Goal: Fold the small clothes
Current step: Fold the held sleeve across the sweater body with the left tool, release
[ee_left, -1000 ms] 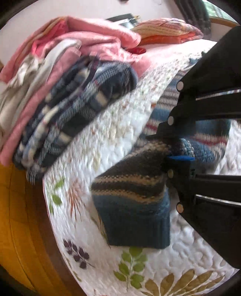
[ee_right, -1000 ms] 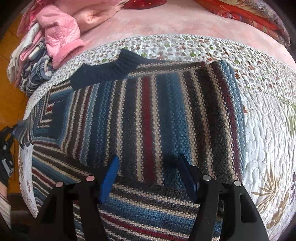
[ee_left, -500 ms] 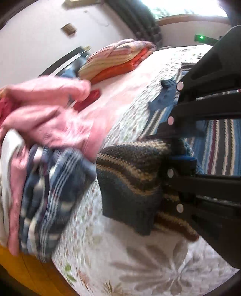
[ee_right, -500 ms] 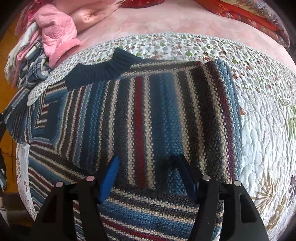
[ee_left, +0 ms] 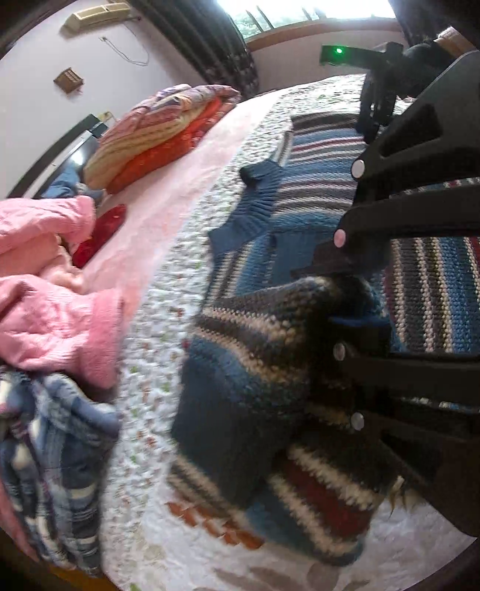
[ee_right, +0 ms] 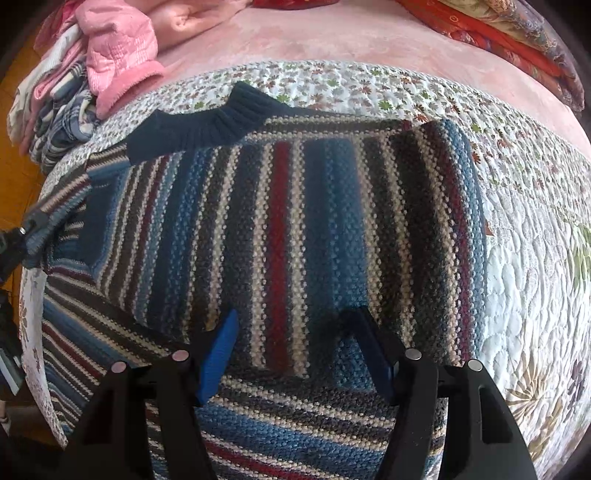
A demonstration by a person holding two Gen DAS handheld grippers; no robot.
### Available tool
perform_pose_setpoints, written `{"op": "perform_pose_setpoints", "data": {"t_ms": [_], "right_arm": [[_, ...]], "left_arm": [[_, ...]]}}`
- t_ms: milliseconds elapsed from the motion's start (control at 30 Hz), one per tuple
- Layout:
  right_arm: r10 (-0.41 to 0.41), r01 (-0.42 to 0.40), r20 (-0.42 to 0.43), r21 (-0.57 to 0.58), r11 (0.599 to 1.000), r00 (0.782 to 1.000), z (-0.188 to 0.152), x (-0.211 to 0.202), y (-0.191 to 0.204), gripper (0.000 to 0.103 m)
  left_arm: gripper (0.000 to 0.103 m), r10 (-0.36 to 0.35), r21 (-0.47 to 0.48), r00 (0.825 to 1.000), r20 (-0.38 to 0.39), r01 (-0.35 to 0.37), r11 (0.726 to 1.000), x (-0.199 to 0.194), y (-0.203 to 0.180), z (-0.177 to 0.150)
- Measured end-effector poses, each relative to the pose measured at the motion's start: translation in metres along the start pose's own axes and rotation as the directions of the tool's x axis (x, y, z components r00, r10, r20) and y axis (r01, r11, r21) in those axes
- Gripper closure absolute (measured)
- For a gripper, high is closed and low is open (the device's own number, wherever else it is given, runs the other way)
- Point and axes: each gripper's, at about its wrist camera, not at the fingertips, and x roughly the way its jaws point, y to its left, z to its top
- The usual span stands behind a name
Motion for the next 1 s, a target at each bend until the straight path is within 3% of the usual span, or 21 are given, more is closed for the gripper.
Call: {"op": "perform_pose_setpoints", "data": {"t_ms": [167,200,300,433,567,667,767,867,1000], "right_arm": [[0.001,-0.001,-0.005,0.004,1.000,1.000,0.001,0.000,0.000,0.037],[0.003,-0.003,-0.006,0.006,1.000,1.000,0.001,0.000,0.000,0.037],[0.008,-0.008,-0.008,0.005,1.000,1.000,0.002,-0.002,-0.001,0.037],[0.027,-0.027,0.000,0.007,1.000,1.000,0.002,-0.010,0.002,0.037],[0.071,-0.071,0.016,0.006,0.997,0.997,0.000,-0.024,0.015,0.037],[0.127,-0.127,0.016,-0.017,0.992,0.992,-0.004,-0.034,0.038,0.037],[0.165,-0.165,0.004,-0.066,0.984,0.986,-0.009,-0.039,0.067,0.037],[0.196,-0.196,-0.006,-0.095,0.976,0.980,-0.013,-0.040,0.093,0.037],[0.290,-0.291,-0.027,-0.042,0.956,0.957,0.000,-0.026,0.123,0.037]], "left_arm": [[0.081,0.025,-0.072,0.995,-0.096,-0.032,0.997,0.014,0.013,-0.013],[0.080,0.023,-0.090,0.995,-0.102,-0.032,0.995,0.009,0.015,-0.013],[0.077,0.097,-0.122,0.979,-0.178,-0.120,0.985,-0.009,0.014,-0.015],[0.077,0.075,-0.276,0.975,-0.208,-0.132,0.952,-0.060,0.020,-0.021],[0.067,0.171,-0.212,0.975,-0.142,-0.199,0.957,-0.096,0.022,-0.014],[0.063,0.201,-0.176,0.974,-0.102,-0.217,0.960,-0.094,0.040,-0.001],[0.064,0.306,-0.159,0.948,-0.092,-0.317,0.935,-0.077,0.066,0.009],[0.065,0.374,-0.159,0.916,-0.143,-0.394,0.905,-0.053,0.099,0.006],[0.063,0.389,-0.123,0.902,-0.186,-0.414,0.902,-0.033,0.111,-0.003]]}}
